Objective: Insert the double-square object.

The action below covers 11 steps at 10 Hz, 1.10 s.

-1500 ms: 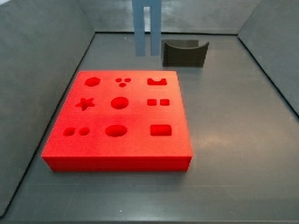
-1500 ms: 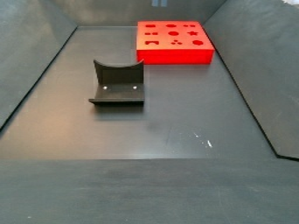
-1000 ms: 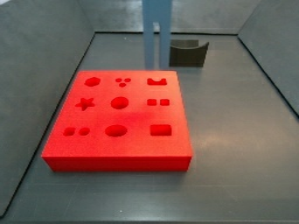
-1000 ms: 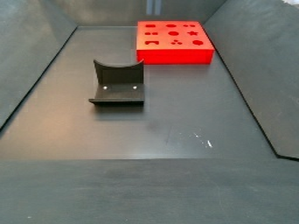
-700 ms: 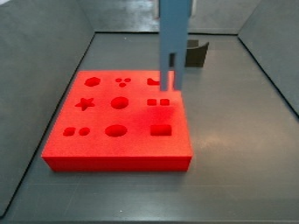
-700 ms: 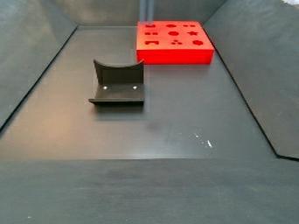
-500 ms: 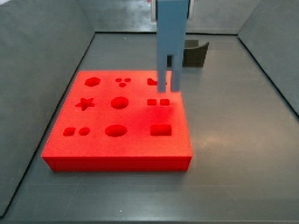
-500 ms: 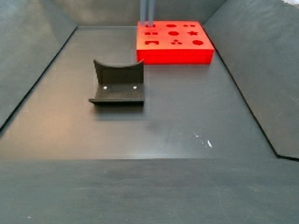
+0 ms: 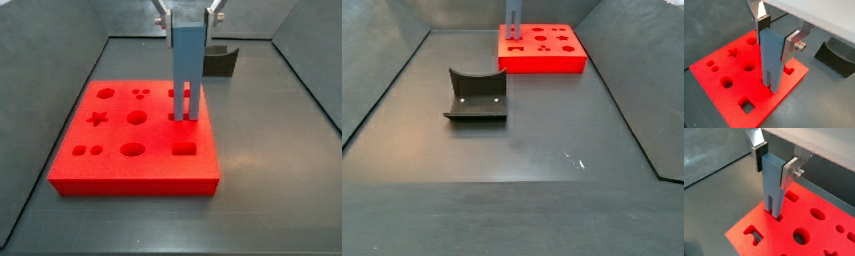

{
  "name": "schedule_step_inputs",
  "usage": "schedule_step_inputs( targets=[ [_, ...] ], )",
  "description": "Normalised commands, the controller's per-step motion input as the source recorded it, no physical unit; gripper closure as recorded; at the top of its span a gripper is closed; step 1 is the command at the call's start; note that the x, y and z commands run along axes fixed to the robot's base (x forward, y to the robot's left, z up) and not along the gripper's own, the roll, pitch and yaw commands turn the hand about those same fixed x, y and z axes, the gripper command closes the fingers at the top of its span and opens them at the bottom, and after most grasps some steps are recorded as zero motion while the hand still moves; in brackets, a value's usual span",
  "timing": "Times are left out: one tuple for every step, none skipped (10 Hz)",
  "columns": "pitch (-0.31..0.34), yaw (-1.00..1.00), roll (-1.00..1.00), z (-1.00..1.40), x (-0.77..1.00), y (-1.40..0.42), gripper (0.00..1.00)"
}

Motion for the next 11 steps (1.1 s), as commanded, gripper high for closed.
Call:
schedule_step_inputs(
  targets=[
    [-0.054, -0.04, 0.17, 0.00, -0.29, -0.03, 1.00],
    [0.000, 0.00, 0.11, 0.00, -0.10, 0.00, 1.00],
    [0.000, 0.00, 0.08, -0.03, 0.00, 0.00, 1.00],
    [0.000, 0.00, 0.08, -0.10, 0.00, 0.00, 1.00],
    [-0.049, 0.01, 0.14, -0.32, 0.06, 0.00, 1.00],
    [-0.084, 0.00, 0.17, -0.49, 0.20, 0.00, 1.00],
    [-0.069, 0.00, 0.15, -0.52, 0.24, 0.00, 1.00],
    [-0.073, 0.00, 0.15, -0.47, 0.13, 0.00, 1.00],
    [-0.089, 0.00, 0.11, -0.39, 0.00, -0.01, 1.00],
    [-0.091, 0.00, 0.16, -0.53, 0.03, 0.00, 1.00],
    [-0.131, 0.00, 0.23, -0.69, 0.01, 0.00, 1.00]
  ],
)
